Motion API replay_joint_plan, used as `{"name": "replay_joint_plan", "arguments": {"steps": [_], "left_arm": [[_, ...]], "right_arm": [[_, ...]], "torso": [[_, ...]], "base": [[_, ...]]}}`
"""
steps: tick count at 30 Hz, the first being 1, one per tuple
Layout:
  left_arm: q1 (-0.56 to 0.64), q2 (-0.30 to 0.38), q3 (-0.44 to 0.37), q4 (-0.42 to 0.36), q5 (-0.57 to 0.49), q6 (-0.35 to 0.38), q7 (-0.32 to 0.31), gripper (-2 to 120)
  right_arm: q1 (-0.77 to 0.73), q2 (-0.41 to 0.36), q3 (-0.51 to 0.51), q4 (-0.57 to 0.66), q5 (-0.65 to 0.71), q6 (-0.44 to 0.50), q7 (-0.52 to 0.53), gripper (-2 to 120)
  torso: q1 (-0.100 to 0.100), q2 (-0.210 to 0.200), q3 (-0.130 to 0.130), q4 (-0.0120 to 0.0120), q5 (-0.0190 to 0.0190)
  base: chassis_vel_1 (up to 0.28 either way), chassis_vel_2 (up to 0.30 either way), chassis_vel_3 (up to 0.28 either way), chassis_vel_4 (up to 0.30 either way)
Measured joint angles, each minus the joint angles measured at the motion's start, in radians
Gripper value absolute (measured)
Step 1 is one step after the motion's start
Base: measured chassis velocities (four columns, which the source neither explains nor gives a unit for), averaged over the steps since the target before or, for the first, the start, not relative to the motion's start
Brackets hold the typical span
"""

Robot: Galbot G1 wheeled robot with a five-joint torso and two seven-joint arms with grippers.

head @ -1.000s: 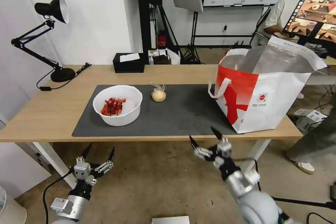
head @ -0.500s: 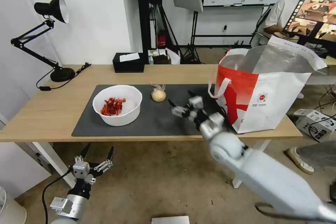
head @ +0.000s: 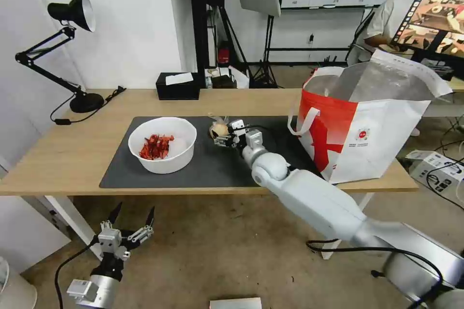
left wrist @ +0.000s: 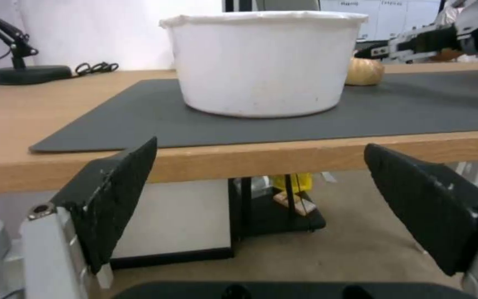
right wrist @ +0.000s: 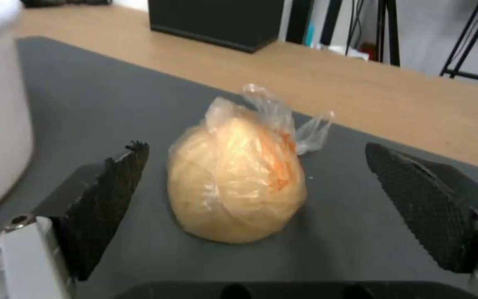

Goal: Pick up the trash from the table and place it into the takeout bag.

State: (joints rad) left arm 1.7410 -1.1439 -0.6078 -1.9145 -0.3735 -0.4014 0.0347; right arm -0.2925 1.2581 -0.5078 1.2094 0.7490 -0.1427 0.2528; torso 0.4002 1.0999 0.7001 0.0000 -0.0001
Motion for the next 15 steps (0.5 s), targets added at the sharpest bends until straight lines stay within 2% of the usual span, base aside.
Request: {"name": "replay_joint_plan", "arguments": {"steps": [15], "left_arm": [[0.011, 0.004, -0.007, -0.006, -0.007, -0.001, 0.001, 100]], "right_arm": [[0.064, 0.115, 0.012, -0.146, -0.004, -0.076, 0.003, 100]], "torso": [[0.0, 0.0, 0.0, 0.0, 0.0]], "base": [[0.0, 0.0, 0.0, 0.0]]}}
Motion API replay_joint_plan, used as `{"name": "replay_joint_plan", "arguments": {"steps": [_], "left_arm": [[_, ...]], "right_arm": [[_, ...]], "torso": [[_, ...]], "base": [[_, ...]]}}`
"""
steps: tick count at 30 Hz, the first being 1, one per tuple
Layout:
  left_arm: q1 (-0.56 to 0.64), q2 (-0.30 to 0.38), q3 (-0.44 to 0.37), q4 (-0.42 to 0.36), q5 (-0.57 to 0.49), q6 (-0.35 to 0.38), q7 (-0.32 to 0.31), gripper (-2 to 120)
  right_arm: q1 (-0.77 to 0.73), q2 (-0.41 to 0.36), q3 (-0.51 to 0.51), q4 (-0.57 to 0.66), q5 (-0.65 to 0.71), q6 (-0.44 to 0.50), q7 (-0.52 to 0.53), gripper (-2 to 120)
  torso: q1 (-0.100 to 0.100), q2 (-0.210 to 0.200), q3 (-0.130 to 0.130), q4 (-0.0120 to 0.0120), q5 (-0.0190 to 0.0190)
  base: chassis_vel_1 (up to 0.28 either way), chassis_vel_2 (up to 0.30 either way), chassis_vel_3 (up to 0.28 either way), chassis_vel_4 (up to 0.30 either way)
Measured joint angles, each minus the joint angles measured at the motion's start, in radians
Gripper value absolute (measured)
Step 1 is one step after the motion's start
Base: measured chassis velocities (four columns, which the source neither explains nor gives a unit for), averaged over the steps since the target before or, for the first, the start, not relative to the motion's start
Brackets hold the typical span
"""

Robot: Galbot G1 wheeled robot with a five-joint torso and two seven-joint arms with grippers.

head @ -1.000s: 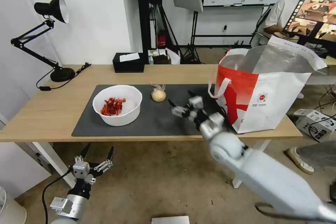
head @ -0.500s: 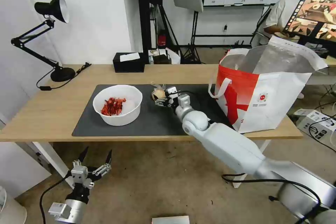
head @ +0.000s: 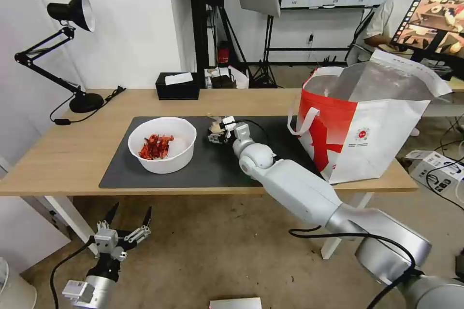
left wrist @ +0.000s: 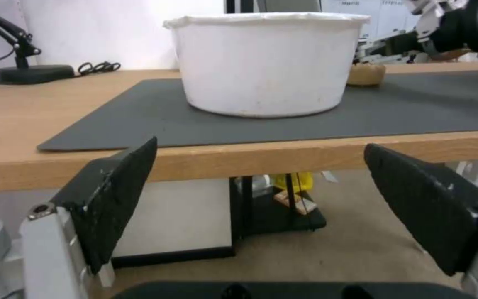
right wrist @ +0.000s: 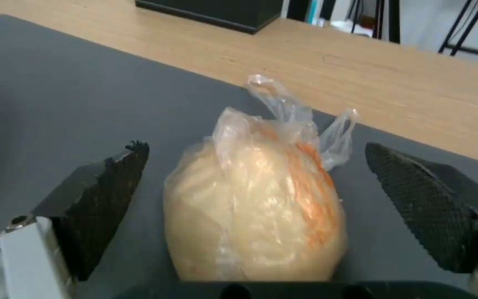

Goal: Pick up the trash from the table and place it into the takeout bag.

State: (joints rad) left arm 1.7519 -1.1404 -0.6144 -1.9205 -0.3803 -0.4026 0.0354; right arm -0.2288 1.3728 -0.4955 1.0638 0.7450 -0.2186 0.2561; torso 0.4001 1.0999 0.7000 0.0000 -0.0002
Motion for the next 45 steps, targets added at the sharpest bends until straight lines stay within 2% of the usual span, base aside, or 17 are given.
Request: {"name": "replay_joint_plan", "arguments": {"steps": [8, 23, 28, 30, 31, 33, 34, 36, 37, 39, 40, 42, 44, 45], "left_arm": [[0.004, 0.004, -0.007, 0.003, -0.01, -0.006, 0.001, 100], [0.006, 0.002, -0.019, 0.017, -0.022, -0.02, 0.003, 100], [0.009, 0.003, -0.027, 0.017, -0.028, -0.022, 0.004, 100], [0.009, 0.003, -0.029, 0.018, -0.031, -0.023, 0.004, 100], [0.009, 0.003, -0.029, 0.018, -0.031, -0.023, 0.004, 100], [0.013, 0.003, -0.033, 0.024, -0.033, -0.029, 0.004, 100], [0.013, 0.003, -0.033, 0.024, -0.033, -0.029, 0.004, 100], [0.015, 0.001, -0.033, 0.029, -0.034, -0.034, 0.004, 100], [0.015, 0.001, -0.033, 0.029, -0.034, -0.034, 0.004, 100], [0.015, 0.0, -0.033, 0.029, -0.034, -0.035, 0.004, 100], [0.015, 0.0, -0.033, 0.029, -0.034, -0.035, 0.004, 100], [0.014, 0.0, -0.033, 0.029, -0.034, -0.035, 0.003, 100], [0.014, 0.0, -0.032, 0.029, -0.034, -0.035, 0.003, 100], [0.014, 0.0, -0.032, 0.028, -0.034, -0.036, 0.003, 100]], "right_arm": [[0.025, 0.064, 0.029, -0.089, 0.017, -0.058, -0.007, 100], [0.026, 0.111, 0.039, -0.152, 0.002, -0.075, -0.015, 100], [0.026, 0.128, 0.047, -0.179, -0.005, -0.072, -0.026, 88], [0.025, 0.13, 0.048, -0.183, -0.006, -0.071, -0.029, 78], [0.025, 0.13, 0.048, -0.183, -0.006, -0.071, -0.029, 78], [0.023, 0.129, 0.049, -0.183, -0.008, -0.069, -0.032, 67], [0.023, 0.129, 0.049, -0.183, -0.008, -0.069, -0.032, 67], [0.02, 0.121, 0.049, -0.177, -0.008, -0.069, -0.032, 54], [0.02, 0.121, 0.049, -0.177, -0.008, -0.069, -0.032, 54], [0.014, 0.107, 0.047, -0.159, -0.005, -0.068, -0.028, 44], [0.014, 0.107, 0.047, -0.159, -0.005, -0.068, -0.028, 44], [0.006, 0.096, 0.047, -0.143, -0.002, -0.068, -0.021, 33], [0.002, 0.091, 0.047, -0.136, 0.0, -0.068, -0.017, 32], [-0.002, 0.085, 0.047, -0.128, 0.002, -0.068, -0.015, 24]], "torso": [[0.0, 0.0, 0.0, 0.0, 0.0], [0.0, 0.0, 0.0, 0.0, 0.0001], [0.0, 0.0, 0.0, 0.0001, 0.0002], [0.0, 0.0, 0.0, 0.0002, 0.0003], [0.0, 0.0, 0.0, 0.0002, 0.0003], [0.0, 0.0, 0.0, 0.0005, 0.0004], [0.0, 0.0, 0.0, 0.0005, 0.0004], [0.0, 0.0, 0.0, 0.0006, 0.0003], [0.0, 0.0, 0.0, 0.0006, 0.0003], [0.0, 0.0, 0.0, 0.0003, 0.0004], [0.0, 0.0, 0.0, 0.0003, 0.0004], [0.0, 0.0, 0.0, 0.0001, 0.0004], [0.0, 0.0, 0.0, 0.0, 0.0003], [0.0, 0.0, 0.0, 0.0, 0.0002]], "base": [[0.0, 0.0, 0.0, 0.0], [0.0, 0.0, 0.0, 0.0], [0.0, 0.0, 0.0, 0.0], [0.0, 0.0, 0.0, 0.0], [0.0, 0.0, 0.0, 0.0], [0.0, 0.0, 0.0, 0.0], [0.0, 0.0, 0.0, 0.0], [0.0, 0.0, 0.0, 0.0], [0.0, 0.0, 0.0, 0.0], [0.0, 0.0, 0.0, 0.0], [0.0, 0.0, 0.0, 0.0], [0.0, 0.0, 0.0, 0.0], [0.0, 0.0, 0.0, 0.0], [0.0, 0.0, 0.0, 0.0]]}}
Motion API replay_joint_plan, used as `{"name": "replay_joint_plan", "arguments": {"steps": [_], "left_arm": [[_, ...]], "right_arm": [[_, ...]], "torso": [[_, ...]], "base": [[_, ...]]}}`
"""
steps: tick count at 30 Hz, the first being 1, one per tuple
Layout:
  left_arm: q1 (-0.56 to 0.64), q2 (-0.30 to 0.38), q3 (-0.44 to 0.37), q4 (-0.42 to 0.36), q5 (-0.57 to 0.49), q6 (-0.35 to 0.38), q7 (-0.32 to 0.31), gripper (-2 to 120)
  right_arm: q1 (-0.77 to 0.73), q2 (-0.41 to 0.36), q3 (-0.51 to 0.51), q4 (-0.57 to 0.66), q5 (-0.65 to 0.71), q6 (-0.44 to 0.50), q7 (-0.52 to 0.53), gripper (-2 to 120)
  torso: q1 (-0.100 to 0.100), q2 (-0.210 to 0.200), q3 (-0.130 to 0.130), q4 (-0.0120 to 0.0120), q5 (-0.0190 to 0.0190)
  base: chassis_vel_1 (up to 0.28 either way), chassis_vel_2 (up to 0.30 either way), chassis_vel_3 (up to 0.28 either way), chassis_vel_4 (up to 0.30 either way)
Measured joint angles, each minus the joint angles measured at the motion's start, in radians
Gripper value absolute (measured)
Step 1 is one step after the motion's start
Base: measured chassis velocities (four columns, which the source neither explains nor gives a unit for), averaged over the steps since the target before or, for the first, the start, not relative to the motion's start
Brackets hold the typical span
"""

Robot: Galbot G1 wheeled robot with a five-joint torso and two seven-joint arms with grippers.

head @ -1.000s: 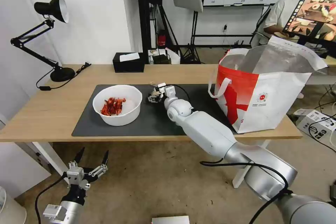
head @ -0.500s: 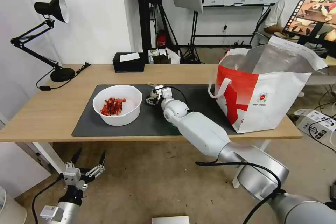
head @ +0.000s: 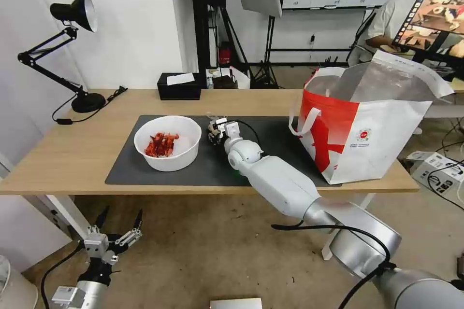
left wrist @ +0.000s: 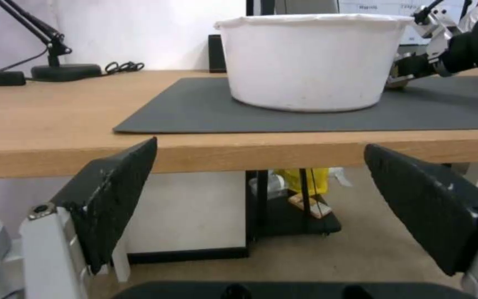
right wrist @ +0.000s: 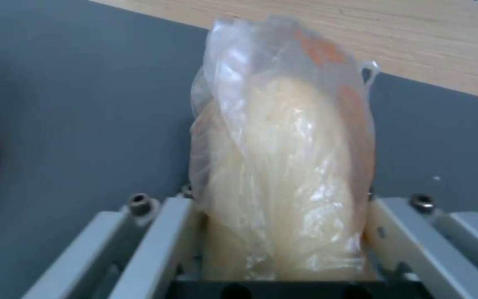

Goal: Pick up the trash from the table and place it into the takeout bag.

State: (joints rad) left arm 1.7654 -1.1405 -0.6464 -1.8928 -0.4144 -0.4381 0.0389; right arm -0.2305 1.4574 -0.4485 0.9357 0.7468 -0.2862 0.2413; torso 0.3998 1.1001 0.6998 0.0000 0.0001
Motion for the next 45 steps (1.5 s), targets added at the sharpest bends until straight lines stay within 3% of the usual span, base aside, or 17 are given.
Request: {"name": "replay_joint_plan", "arguments": {"steps": [6, 11, 23, 29, 32, 34, 36, 40, 45], "left_arm": [[0.003, 0.0, 0.0, -0.007, 0.001, 0.0, -0.001, 100], [0.004, -0.001, -0.002, -0.012, 0.002, 0.0, -0.002, 100], [0.01, -0.011, -0.007, -0.024, 0.008, 0.0, -0.005, 100], [0.011, -0.014, -0.004, -0.041, 0.022, 0.005, -0.006, 100], [0.011, -0.014, -0.002, -0.046, 0.027, 0.007, -0.007, 100], [0.011, -0.015, 0.001, -0.053, 0.033, 0.014, -0.009, 100], [0.011, -0.015, 0.004, -0.055, 0.035, 0.017, -0.009, 100], [0.005, -0.015, 0.018, -0.059, 0.046, 0.024, -0.011, 100], [-0.002, -0.016, 0.033, -0.066, 0.063, 0.034, -0.031, 100]], "right_arm": [[-0.01, -0.022, -0.002, 0.03, 0.002, 0.02, 0.011, 10], [-0.017, -0.049, -0.003, 0.079, 0.001, 0.043, 0.025, 10], [-0.132, -0.277, 0.02, 0.52, -0.131, 0.215, 0.135, 8], [-0.204, -0.398, 0.15, 0.754, -0.267, 0.263, 0.242, 8], [-0.223, -0.438, 0.199, 0.806, -0.345, 0.251, 0.288, 8], [-0.247, -0.485, 0.259, 0.861, -0.392, 0.166, 0.39, 8], [-0.254, -0.503, 0.283, 0.874, -0.391, 0.132, 0.429, 8], [-0.257, -0.569, 0.336, 0.898, -0.364, 0.074, 0.499, 8], [-0.25, -0.627, 0.359, 0.927, -0.23, 0.028, 0.561, 8]], "torso": [[0.0, 0.0, 0.0, -0.0002, -0.0001], [0.0, 0.0, 0.0, -0.0006, -0.0002], [0.0, 0.0, 0.0, -0.0001, 0.0002], [0.0, 0.0, 0.0, -0.0001, 0.0002], [0.0, 0.0, 0.0, -0.0001, 0.0003], [0.0, 0.0, 0.0, -0.0001, 0.0003], [0.0, 0.0, 0.0, -0.0002, 0.0003], [0.0, 0.0, 0.0, -0.0002, 0.0003], [0.0, 0.0, 0.0, -0.0001, 0.0]], "base": [[0.0, 0.0, 0.0, 0.0], [0.0, 0.0, 0.0, 0.0], [0.0, 0.0, 0.0, 0.0], [0.0, 0.0, 0.0, 0.0], [0.0, 0.0, 0.0, 0.0], [0.0, 0.0, 0.0, 0.0], [0.0, 0.0, 0.0, 0.0], [0.0, 0.0, 0.0, 0.0], [0.0, 0.0, 0.0, 0.0]]}}
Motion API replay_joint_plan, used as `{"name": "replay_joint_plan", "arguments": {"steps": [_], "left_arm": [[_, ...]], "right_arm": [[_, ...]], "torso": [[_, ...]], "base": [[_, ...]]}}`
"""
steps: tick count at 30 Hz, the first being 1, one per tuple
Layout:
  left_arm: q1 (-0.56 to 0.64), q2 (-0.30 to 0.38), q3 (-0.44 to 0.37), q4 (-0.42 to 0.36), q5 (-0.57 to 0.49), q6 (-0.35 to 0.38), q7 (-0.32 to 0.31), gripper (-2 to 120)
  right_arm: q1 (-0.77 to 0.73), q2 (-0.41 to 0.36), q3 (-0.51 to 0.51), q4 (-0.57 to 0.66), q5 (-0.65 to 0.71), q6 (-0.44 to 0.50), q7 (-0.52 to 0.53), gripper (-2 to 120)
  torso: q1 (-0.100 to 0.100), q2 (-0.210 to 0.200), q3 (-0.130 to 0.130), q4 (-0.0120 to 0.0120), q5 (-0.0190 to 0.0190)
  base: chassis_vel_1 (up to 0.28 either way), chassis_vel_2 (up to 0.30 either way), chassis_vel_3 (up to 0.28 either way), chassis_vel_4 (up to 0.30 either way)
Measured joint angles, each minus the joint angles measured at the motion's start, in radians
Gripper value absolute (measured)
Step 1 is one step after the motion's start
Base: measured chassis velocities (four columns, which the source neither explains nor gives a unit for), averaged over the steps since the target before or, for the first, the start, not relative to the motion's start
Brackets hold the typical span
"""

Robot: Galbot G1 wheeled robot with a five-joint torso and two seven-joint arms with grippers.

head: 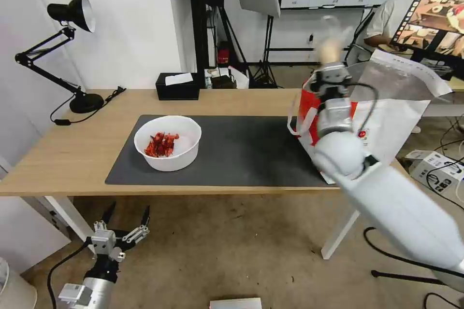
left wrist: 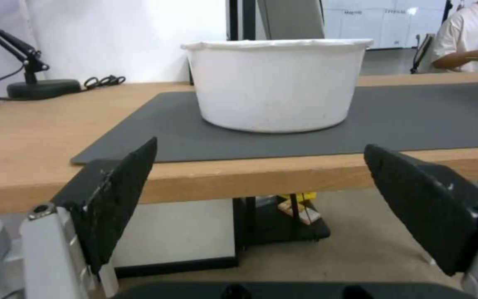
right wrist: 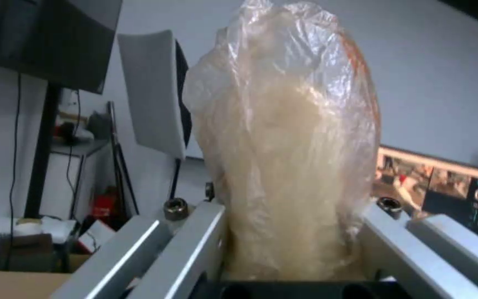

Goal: Pick up the trash from the table and place it into the takeout bag.

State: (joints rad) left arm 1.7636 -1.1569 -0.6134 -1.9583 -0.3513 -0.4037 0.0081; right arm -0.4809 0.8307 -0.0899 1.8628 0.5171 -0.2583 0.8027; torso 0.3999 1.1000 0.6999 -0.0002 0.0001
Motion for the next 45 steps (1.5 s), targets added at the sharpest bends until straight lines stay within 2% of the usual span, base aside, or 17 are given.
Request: {"name": "replay_joint_plan", "arguments": {"steps": [1, 4, 11, 13, 14, 19, 20, 22, 23, 25, 28, 31, 32, 34, 37, 42, 45], "left_arm": [[-0.001, 0.0, 0.001, -0.002, 0.001, 0.002, -0.001, 100], [-0.001, 0.001, 0.002, -0.005, 0.001, 0.004, -0.001, 100], [0.002, 0.007, -0.002, -0.006, -0.002, 0.005, -0.002, 100], [0.003, 0.009, -0.004, -0.006, -0.004, 0.005, -0.002, 100], [0.003, 0.009, -0.004, -0.006, -0.004, 0.005, -0.002, 100], [-0.006, 0.016, -0.007, -0.005, -0.014, 0.007, -0.002, 100], [-0.006, 0.016, -0.007, -0.005, -0.014, 0.007, -0.002, 100], [-0.008, 0.02, -0.007, -0.007, -0.018, 0.009, -0.002, 100], [-0.008, 0.02, -0.007, -0.007, -0.018, 0.009, -0.002, 100], [-0.008, 0.021, -0.008, -0.008, -0.019, 0.01, -0.002, 100], [-0.008, 0.022, -0.008, -0.006, -0.019, 0.01, -0.002, 100], [-0.016, 0.028, -0.003, -0.001, -0.02, 0.01, -0.001, 100], [-0.016, 0.028, -0.003, -0.001, -0.02, 0.01, -0.001, 100], [-0.025, 0.031, 0.001, -0.001, -0.022, 0.014, -0.001, 100], [-0.031, 0.033, 0.003, -0.004, -0.023, 0.02, -0.001, 100], [-0.032, 0.033, 0.003, -0.008, -0.024, 0.023, -0.002, 100], [-0.029, 0.033, -0.001, -0.009, -0.026, 0.023, -0.002, 100]], "right_arm": [[0.001, -0.008, 0.001, 0.007, 0.054, -0.008, 0.02, 8], [-0.004, -0.014, 0.003, 0.009, 0.105, -0.014, 0.038, 8], [-0.021, -0.004, 0.005, 0.008, 0.163, -0.024, 0.056, 9], [-0.02, -0.002, 0.005, 0.005, 0.197, -0.025, 0.056, 17], [-0.02, -0.002, 0.005, 0.005, 0.197, -0.025, 0.056, 17], [0.003, -0.021, 0.001, 0.019, 0.245, -0.057, 0.083, 39], [0.003, -0.021, 0.001, 0.019, 0.245, -0.057, 0.083, 39], [0.022, -0.044, -0.009, 0.026, 0.277, -0.076, 0.095, 50], [0.022, -0.044, -0.009, 0.026, 0.277, -0.076, 0.095, 50], [0.039, -0.06, -0.013, 0.036, 0.312, -0.091, 0.103, 61], [0.046, -0.065, -0.015, 0.038, 0.324, -0.095, 0.105, 67], [0.058, -0.078, -0.016, 0.039, 0.337, -0.097, 0.105, 83], [0.058, -0.078, -0.016, 0.039, 0.337, -0.097, 0.105, 83], [0.057, -0.084, -0.016, 0.04, 0.338, -0.097, 0.101, 92], [0.047, -0.087, -0.014, 0.047, 0.339, -0.095, 0.096, 99], [0.034, -0.087, -0.011, 0.055, 0.339, -0.077, 0.078, 100], [0.014, -0.092, 0.0, 0.077, 0.343, -0.017, 0.002, 100]], "torso": [[0.0, 0.0, 0.0, 0.0, 0.0], [0.0, 0.0, 0.0, 0.0001, 0.0], [0.0, 0.0, 0.0, 0.0002, 0.0001], [0.0, 0.0, 0.0, 0.0002, -0.0001], [0.0, 0.0, 0.0, 0.0002, -0.0001], [0.0, 0.0, 0.0, 0.0001, -0.0001], [0.0, 0.0, 0.0, 0.0001, -0.0001], [0.0, 0.0, 0.0, 0.0002, -0.0001], [0.0, 0.0, 0.0, 0.0002, -0.0001], [0.0, 0.0, 0.0, 0.0001, -0.0001], [0.0, 0.0, 0.0, 0.0001, -0.0001], [0.0, 0.0, 0.0, 0.0002, -0.0001], [0.0, 0.0, 0.0, 0.0002, -0.0001], [0.0, 0.0, 0.0, 0.0001, 0.0], [0.0, 0.0, 0.0, 0.0001, 0.0], [0.0, 0.0, 0.0, 0.0001, 0.0], [0.0, 0.0, 0.0, 0.0001, 0.0]], "base": [[0.0, 0.0, 0.0, 0.0], [0.0, 0.0, 0.0, 0.0], [0.0, 0.0, 0.0, 0.0], [0.0, 0.0, 0.0, 0.0], [0.0, 0.0, 0.0, 0.0], [0.0, 0.0, 0.0, 0.0], [0.0, 0.0, 0.0, 0.0], [0.0, 0.0, 0.0, 0.0], [0.0, 0.0, 0.0, 0.0], [0.0, 0.0, 0.0, 0.0], [0.0, 0.0, 0.0, 0.0], [0.0, 0.0, 0.0, 0.0], [0.0, 0.0, 0.0, 0.0], [0.0, 0.0, 0.0, 0.0], [0.0, 0.0, 0.0, 0.0], [0.0, 0.0, 0.0, 0.0], [0.0, 0.0, 0.0, 0.0]]}}
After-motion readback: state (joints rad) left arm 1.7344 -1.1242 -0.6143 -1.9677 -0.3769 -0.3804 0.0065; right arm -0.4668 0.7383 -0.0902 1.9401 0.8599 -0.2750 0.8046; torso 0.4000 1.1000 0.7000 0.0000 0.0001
